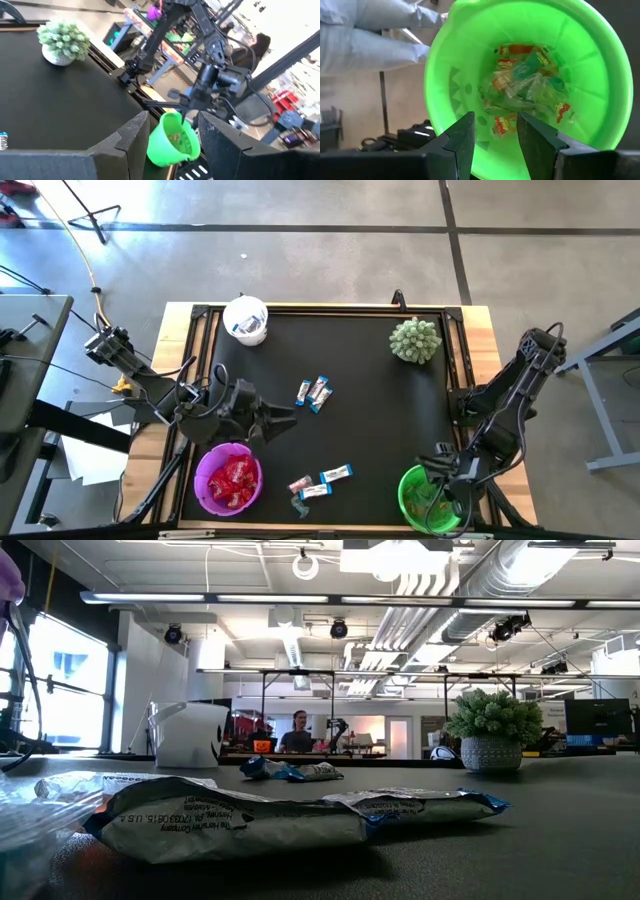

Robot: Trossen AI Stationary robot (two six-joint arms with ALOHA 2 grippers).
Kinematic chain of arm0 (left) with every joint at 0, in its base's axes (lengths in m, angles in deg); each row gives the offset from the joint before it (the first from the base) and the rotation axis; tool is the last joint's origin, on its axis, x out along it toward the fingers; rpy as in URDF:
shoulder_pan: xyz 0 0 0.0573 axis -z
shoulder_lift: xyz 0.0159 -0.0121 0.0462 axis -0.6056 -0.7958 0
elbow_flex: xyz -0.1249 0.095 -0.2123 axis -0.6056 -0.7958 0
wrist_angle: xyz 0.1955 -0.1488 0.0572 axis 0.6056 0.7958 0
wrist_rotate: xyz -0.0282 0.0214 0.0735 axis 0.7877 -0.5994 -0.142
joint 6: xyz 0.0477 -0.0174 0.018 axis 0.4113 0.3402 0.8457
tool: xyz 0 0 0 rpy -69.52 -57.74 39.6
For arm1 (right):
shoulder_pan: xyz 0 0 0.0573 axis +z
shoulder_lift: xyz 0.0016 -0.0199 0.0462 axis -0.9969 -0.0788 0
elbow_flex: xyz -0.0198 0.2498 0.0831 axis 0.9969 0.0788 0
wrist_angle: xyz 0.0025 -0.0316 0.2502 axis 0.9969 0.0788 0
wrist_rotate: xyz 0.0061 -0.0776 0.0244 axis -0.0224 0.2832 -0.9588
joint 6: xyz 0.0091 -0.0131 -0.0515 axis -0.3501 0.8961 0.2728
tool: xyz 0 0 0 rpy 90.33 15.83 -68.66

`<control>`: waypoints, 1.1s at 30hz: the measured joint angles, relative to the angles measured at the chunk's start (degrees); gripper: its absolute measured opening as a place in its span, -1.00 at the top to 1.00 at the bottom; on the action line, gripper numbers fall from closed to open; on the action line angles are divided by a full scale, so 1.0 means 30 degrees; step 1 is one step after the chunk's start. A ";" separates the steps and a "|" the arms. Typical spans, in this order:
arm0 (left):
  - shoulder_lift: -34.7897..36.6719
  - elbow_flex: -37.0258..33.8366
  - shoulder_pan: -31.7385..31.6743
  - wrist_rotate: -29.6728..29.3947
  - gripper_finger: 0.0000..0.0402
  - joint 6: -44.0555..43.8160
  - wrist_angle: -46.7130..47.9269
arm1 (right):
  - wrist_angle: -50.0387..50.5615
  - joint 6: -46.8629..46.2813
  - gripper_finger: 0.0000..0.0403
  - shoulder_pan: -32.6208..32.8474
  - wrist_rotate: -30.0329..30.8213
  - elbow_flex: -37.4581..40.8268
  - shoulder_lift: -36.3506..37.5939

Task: Sort candy
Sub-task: Put the orange gummy into the green bucket

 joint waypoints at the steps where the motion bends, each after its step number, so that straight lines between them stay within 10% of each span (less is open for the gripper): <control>1: 0.0000 0.0000 0.0000 0.0198 0.21 0.0100 -0.0003 | 0.0002 -0.0282 0.31 0.0000 0.0013 0.0000 0.0000; 33: 0.0071 0.0000 0.1331 0.7284 0.21 0.0968 0.0863 | -1.1416 0.5409 0.32 -0.8408 -0.1018 -0.0007 -0.4720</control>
